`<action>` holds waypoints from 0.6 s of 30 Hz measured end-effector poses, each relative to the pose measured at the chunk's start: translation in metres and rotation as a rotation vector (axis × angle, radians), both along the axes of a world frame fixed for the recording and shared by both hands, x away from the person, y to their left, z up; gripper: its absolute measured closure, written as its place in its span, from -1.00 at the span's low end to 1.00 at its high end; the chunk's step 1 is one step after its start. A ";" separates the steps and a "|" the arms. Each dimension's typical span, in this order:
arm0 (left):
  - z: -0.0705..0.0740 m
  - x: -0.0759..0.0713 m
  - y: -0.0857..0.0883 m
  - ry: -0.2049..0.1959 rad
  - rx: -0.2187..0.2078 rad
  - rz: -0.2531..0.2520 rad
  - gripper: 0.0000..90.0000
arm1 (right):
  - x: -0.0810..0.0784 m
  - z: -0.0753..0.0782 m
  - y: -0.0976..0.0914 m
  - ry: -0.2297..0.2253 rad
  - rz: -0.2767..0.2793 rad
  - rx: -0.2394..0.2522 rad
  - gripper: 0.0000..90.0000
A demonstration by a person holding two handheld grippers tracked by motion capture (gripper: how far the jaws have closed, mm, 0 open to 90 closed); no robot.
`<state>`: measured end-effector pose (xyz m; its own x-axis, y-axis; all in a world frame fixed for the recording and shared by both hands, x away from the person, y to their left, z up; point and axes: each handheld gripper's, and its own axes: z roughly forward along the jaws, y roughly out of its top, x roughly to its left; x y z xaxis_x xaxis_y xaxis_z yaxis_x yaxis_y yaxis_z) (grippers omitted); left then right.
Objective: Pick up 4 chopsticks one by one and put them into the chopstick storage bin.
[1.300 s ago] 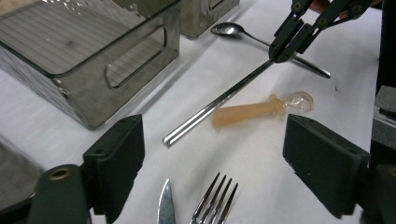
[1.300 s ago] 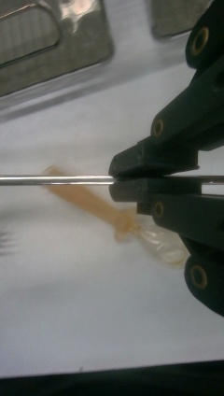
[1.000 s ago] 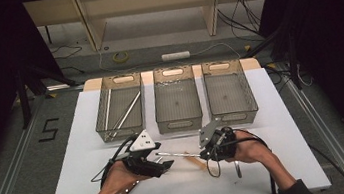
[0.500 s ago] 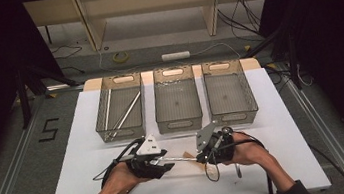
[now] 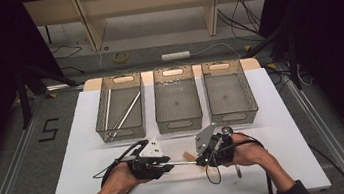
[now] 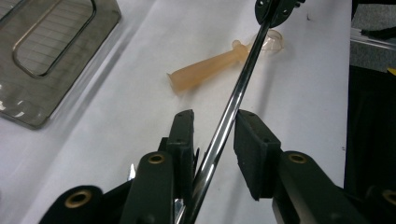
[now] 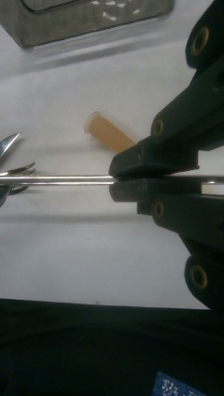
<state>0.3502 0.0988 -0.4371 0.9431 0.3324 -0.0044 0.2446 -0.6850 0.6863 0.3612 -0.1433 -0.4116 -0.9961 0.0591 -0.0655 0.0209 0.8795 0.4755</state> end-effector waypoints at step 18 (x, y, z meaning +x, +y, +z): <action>0.002 -0.003 0.001 -0.039 0.025 -0.032 0.85 | 0.013 0.004 -0.014 -0.040 -0.107 0.073 0.65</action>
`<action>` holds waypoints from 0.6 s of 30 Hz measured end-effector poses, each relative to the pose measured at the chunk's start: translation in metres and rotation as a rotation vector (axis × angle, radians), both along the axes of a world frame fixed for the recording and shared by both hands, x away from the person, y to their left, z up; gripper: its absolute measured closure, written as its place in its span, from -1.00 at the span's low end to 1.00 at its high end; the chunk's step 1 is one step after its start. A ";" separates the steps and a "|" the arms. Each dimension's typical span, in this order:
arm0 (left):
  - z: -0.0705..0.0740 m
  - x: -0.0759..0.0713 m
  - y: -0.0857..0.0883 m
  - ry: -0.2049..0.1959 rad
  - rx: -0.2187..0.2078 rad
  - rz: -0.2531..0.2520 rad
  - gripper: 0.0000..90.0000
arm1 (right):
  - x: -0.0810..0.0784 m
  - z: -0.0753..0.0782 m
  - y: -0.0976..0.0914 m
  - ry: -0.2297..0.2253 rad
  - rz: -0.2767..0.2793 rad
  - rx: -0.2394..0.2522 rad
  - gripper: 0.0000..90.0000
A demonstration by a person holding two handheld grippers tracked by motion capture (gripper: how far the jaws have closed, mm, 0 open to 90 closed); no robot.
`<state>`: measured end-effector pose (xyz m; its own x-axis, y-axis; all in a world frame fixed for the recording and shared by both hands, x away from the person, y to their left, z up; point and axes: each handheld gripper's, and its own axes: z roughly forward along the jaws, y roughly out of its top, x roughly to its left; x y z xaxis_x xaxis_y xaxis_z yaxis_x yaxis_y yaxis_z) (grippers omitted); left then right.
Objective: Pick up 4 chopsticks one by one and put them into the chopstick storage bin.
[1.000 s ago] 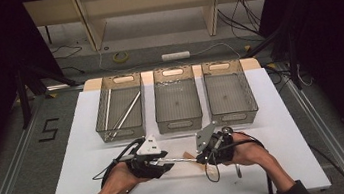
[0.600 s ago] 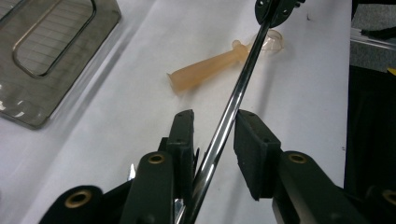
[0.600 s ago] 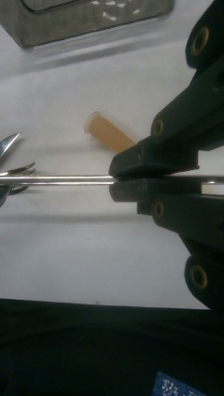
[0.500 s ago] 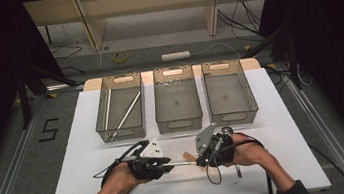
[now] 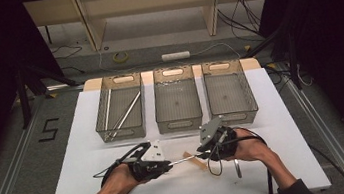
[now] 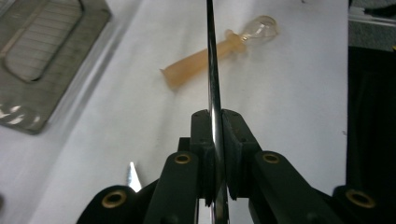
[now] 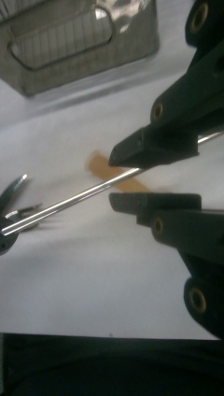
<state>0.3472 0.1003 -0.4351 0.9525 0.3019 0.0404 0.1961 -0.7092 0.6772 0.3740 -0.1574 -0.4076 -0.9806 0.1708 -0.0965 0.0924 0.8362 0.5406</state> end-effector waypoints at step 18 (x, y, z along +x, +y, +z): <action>0.009 0.008 0.016 -0.037 -0.067 0.144 0.85 | -0.007 0.022 -0.011 -0.043 -0.134 0.212 0.19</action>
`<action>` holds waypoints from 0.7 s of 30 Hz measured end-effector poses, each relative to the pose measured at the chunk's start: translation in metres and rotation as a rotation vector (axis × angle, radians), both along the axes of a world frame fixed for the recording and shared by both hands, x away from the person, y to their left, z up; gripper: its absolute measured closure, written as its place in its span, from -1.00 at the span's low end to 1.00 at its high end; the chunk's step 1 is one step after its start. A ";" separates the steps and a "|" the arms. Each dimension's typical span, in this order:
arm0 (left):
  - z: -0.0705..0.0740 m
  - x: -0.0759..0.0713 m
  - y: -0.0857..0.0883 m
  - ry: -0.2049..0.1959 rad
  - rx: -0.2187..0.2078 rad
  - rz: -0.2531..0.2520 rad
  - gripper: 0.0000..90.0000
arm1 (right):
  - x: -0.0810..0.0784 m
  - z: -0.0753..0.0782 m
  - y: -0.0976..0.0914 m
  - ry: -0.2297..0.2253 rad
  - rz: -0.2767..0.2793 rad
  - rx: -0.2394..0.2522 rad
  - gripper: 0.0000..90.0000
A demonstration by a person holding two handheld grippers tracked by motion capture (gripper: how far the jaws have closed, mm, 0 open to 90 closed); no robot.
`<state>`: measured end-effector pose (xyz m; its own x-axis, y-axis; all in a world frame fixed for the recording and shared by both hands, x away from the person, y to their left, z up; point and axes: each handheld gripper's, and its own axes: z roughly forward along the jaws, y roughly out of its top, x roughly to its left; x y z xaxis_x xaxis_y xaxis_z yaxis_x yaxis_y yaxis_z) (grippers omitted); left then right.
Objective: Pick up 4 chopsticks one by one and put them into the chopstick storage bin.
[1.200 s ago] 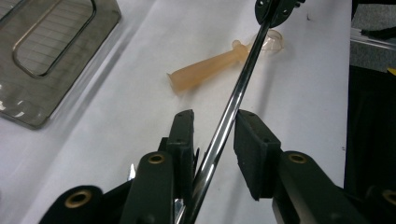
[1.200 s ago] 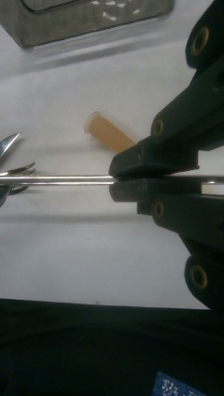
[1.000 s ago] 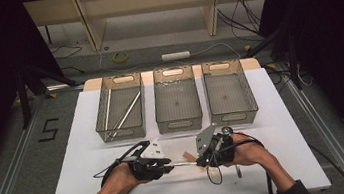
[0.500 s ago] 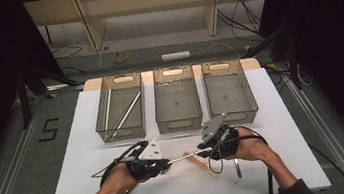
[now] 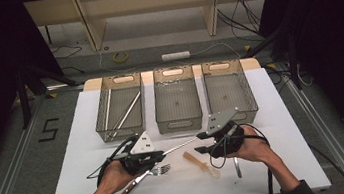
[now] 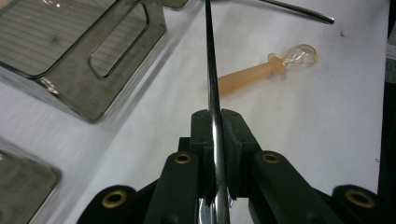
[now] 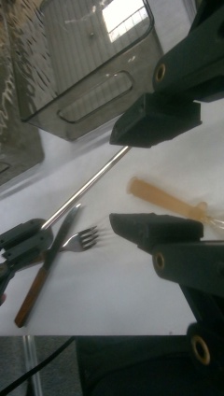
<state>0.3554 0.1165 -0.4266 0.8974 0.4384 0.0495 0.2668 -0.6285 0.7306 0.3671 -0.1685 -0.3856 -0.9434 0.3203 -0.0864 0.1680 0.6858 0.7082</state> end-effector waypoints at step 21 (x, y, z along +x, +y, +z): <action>0.006 0.009 0.018 0.004 -0.065 0.120 0.85 | -0.004 -0.003 -0.007 -0.004 -0.150 0.110 -0.05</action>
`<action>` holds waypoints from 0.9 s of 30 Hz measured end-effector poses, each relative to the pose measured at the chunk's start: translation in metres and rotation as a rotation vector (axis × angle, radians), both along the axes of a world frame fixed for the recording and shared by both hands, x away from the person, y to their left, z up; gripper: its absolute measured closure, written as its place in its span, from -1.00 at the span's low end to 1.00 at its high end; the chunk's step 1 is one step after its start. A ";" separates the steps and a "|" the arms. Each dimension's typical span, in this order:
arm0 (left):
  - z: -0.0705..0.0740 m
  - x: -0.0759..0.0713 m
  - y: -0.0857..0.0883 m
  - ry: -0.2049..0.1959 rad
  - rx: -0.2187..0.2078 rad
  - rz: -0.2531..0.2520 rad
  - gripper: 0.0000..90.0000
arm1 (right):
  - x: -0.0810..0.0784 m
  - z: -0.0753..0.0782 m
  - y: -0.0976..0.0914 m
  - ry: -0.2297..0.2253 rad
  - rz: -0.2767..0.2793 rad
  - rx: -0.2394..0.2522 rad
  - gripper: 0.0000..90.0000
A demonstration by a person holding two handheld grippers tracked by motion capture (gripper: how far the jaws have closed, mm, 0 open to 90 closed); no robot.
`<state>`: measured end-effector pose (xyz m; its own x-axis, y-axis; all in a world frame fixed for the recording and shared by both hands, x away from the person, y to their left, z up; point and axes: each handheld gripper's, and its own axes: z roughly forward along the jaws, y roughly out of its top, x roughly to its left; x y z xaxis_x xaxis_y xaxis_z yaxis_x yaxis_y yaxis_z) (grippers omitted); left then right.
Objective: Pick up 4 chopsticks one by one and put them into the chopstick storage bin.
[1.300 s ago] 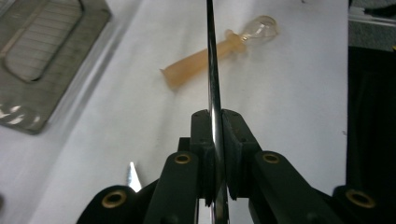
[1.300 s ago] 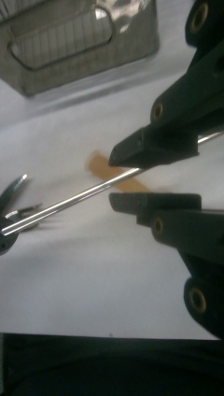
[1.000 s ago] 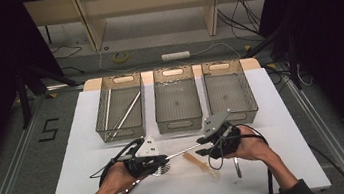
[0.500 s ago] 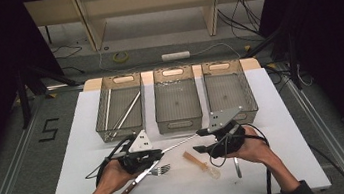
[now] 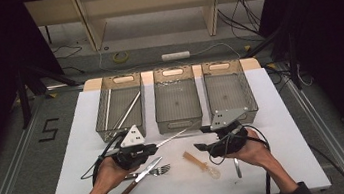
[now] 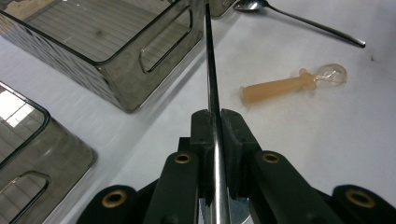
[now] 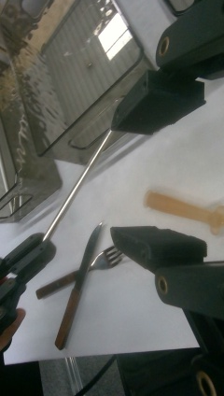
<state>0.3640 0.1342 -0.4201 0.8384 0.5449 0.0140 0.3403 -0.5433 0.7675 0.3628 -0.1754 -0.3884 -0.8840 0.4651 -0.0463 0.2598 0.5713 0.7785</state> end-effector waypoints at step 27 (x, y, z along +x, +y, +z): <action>0.023 -0.005 0.010 -0.003 -0.082 0.010 0.85 | -0.017 -0.029 -0.029 0.084 -0.073 -0.009 -0.05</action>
<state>0.3590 0.1444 -0.3972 0.8328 0.5528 -0.0285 0.3430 -0.4749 0.8105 0.3462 -0.2040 -0.4176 -0.8486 0.5286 0.0222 0.3654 0.5552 0.7471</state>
